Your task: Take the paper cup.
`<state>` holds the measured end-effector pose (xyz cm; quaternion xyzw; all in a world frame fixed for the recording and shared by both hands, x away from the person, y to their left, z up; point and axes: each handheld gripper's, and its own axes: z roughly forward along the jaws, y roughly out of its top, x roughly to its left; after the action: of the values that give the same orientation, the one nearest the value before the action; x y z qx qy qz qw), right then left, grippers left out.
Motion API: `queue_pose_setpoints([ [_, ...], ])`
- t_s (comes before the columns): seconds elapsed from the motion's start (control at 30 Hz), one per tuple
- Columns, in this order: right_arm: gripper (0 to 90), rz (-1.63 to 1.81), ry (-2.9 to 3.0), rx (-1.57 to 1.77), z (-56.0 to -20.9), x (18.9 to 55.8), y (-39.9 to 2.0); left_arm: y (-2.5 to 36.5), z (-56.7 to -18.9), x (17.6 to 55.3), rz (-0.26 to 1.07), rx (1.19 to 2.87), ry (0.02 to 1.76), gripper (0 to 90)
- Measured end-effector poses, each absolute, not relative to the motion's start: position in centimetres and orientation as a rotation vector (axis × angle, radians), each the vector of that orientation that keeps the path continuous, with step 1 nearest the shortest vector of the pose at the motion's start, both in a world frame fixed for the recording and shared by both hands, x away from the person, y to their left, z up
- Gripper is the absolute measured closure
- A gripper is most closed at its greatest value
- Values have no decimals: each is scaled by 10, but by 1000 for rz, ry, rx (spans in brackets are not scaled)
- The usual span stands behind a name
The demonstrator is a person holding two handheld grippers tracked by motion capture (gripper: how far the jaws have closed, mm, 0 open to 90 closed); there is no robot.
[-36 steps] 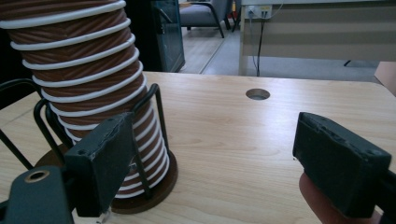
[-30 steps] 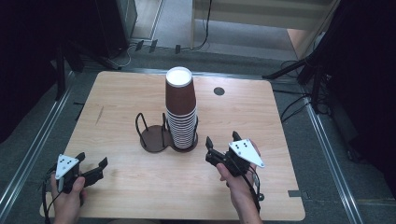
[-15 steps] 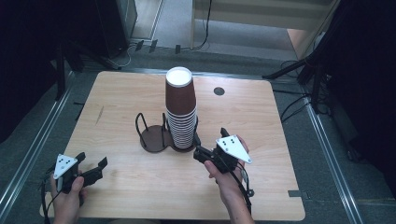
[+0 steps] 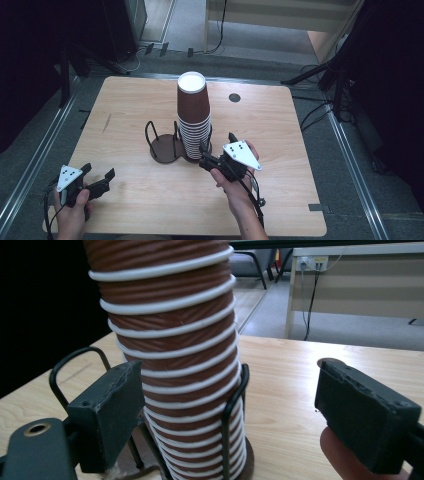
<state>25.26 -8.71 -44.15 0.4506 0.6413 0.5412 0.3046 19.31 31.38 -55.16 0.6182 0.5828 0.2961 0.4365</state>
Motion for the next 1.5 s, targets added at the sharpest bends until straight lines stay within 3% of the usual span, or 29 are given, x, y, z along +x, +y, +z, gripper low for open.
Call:
queue_pose_setpoints([
  [0.23, 55, 1441, 1707, 1161, -434, 255, -75, 314, -551, 193, 733, 1540, 1452, 142],
  [0.7, 15, 1439, 1726, 1167, -423, 263, -60, 315, -552, 194, 726, 1539, 1450, 142],
  [0.9, 27, 1445, 1751, 1170, -423, 266, -56, 315, -552, 194, 726, 1538, 1449, 142],
  [1.03, 130, 1435, 1752, 1171, -423, 269, -53, 315, -552, 194, 726, 1540, 1448, 142],
  [1.5, 124, 1434, 1709, 1197, -414, 277, -48, 314, -552, 194, 728, 1541, 1449, 142],
])
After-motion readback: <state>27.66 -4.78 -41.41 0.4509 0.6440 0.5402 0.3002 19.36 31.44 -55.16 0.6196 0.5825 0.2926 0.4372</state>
